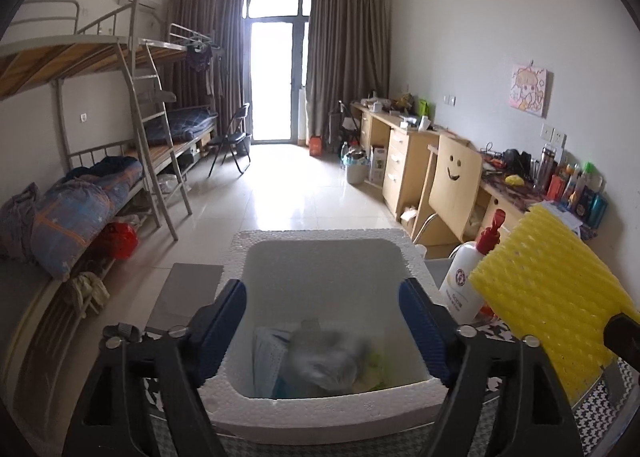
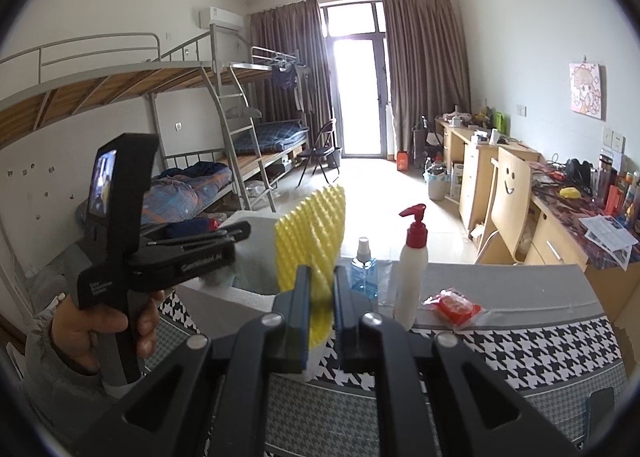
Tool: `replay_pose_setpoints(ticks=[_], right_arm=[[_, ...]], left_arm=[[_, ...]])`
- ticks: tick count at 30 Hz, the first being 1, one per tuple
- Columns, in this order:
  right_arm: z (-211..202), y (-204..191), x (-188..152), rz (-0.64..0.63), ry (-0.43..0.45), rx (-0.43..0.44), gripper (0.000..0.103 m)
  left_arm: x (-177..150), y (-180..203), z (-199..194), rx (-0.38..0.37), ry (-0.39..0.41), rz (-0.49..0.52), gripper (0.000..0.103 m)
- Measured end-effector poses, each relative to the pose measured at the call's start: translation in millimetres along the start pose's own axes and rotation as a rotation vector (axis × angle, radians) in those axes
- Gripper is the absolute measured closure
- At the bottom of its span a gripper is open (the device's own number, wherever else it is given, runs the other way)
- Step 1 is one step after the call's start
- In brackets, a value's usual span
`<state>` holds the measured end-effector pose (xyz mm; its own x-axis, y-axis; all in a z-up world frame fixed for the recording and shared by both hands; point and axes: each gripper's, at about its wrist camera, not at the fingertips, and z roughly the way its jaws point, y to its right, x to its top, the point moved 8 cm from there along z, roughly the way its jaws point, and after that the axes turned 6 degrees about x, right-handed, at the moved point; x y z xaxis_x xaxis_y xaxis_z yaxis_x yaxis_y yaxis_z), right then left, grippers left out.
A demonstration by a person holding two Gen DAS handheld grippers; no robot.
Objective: Organize soft objects
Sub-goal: 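Open the left tool over the white foam box to drop the sock, then lower the right tool into the foam box and open it to drop the sponge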
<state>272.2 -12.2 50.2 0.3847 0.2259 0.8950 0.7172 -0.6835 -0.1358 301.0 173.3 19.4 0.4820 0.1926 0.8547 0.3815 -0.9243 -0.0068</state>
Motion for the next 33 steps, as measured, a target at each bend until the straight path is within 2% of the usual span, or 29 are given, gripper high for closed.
replay_pose_setpoints(ticks=[4,12,33], right_arm=[[3.7,-2.4,0.8,-0.001,0.0,0.0,0.09],[12.3,-8.3,4.9,-0.008,-0.007,0.013,0.09],[45.2,-21.3,12.2,-0.007,-0.052,0.051,0.09]], left_arm=[[-1.3,-1.5,-0.7,0.005,-0.006,-0.001,0.022],[-0.6,-17.7,-22.5,0.046,0.063,-0.048,0.003],[-14.9,-56.2,-54.4,0.106,0.109,-0.078,0.001]])
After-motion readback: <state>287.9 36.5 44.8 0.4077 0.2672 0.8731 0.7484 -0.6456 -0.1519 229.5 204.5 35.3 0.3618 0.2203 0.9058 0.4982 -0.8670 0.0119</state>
